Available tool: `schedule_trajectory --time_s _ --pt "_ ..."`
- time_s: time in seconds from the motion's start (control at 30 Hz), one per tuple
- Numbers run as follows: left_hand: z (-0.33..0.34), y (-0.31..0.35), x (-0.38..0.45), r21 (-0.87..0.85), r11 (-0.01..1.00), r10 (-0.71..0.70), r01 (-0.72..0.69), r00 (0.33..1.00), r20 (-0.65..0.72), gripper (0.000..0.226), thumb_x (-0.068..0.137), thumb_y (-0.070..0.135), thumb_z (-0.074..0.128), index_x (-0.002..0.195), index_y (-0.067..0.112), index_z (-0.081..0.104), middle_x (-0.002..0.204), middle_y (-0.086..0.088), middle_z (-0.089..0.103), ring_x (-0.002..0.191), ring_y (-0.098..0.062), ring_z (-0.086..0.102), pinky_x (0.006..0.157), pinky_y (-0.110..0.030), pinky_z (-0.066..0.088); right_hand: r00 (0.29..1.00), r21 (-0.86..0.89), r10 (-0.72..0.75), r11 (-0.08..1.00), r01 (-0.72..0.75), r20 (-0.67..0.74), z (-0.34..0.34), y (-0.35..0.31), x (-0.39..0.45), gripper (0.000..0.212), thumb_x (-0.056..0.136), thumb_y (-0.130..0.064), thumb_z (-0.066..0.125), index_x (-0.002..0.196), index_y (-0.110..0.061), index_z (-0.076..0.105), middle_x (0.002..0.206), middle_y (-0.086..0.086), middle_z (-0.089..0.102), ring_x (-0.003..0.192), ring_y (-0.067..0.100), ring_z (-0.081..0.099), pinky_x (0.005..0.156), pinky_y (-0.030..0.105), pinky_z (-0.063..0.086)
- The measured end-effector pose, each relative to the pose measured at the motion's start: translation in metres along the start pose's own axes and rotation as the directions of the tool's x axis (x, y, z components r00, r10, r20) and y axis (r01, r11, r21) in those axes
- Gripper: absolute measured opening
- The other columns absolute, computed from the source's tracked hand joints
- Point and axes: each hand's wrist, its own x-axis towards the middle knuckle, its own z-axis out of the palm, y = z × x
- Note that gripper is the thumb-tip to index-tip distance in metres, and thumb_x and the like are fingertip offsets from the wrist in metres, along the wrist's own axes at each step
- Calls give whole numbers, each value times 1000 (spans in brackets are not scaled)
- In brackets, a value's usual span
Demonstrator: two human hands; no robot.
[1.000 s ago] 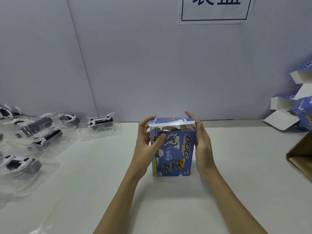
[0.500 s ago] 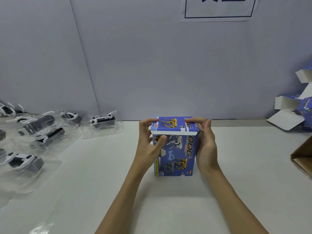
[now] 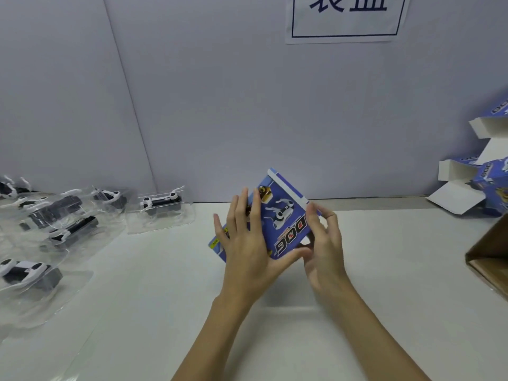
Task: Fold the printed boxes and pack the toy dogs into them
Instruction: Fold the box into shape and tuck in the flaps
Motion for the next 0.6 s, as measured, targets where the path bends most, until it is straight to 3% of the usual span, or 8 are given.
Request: schedule_trajectory --time_s 0.1,0.17,0.23,0.3,0.4,0.5,0.6 --pt "-6 -4 1 89 995 33 -38 998 52 119 75 86 61 165 19 20 170 -5 20 159 -23 16 126 -62 0 984 17 170 985 -171 51 -4 -4 5 58 84 -50 70 126 -13 58 113 13 75 102 27 74 75 46 63" --pt "-11 -12 5 46 998 40 -44 996 85 117 74 74 72 165 20 21 170 -2 20 159 -21 17 127 -58 1 988 -74 136 989 -131 72 -8 -5 7 55 84 -47 68 124 -10 57 110 12 74 100 24 73 81 45 61" --pt "-17 -23 8 13 997 79 -82 984 161 118 74 64 80 165 25 16 171 3 14 160 -17 11 128 -56 -3 992 -232 73 971 -48 103 -11 -6 8 45 90 -45 67 117 -11 54 102 3 75 93 16 75 75 31 61" --pt "-24 -32 9 -24 989 146 -145 952 270 122 75 56 86 166 32 8 173 10 6 160 -12 2 126 -61 -6 990 -389 36 921 20 137 -12 -6 9 51 94 -58 63 107 -10 52 96 1 74 87 11 76 67 20 58" --pt "-25 -34 7 -3 969 233 -247 911 339 118 78 52 84 166 33 8 173 12 0 160 -12 -5 123 -68 1 985 -521 4 849 88 173 -12 -5 8 55 87 -61 58 100 -8 51 103 10 73 86 15 77 64 23 59" --pt "-20 -23 4 8 980 188 -198 942 277 115 77 68 77 165 33 12 171 7 10 160 -14 1 125 -63 -3 980 -475 -75 866 156 185 -10 -1 4 40 85 -55 61 110 -25 52 108 -1 72 92 13 77 62 26 61" --pt "-16 -14 1 67 984 148 -163 971 187 116 73 76 75 163 27 21 165 1 26 157 -19 16 126 -60 4 954 -533 -164 800 276 250 -7 2 1 36 94 -54 56 129 -52 47 105 -19 72 96 7 75 63 25 62"
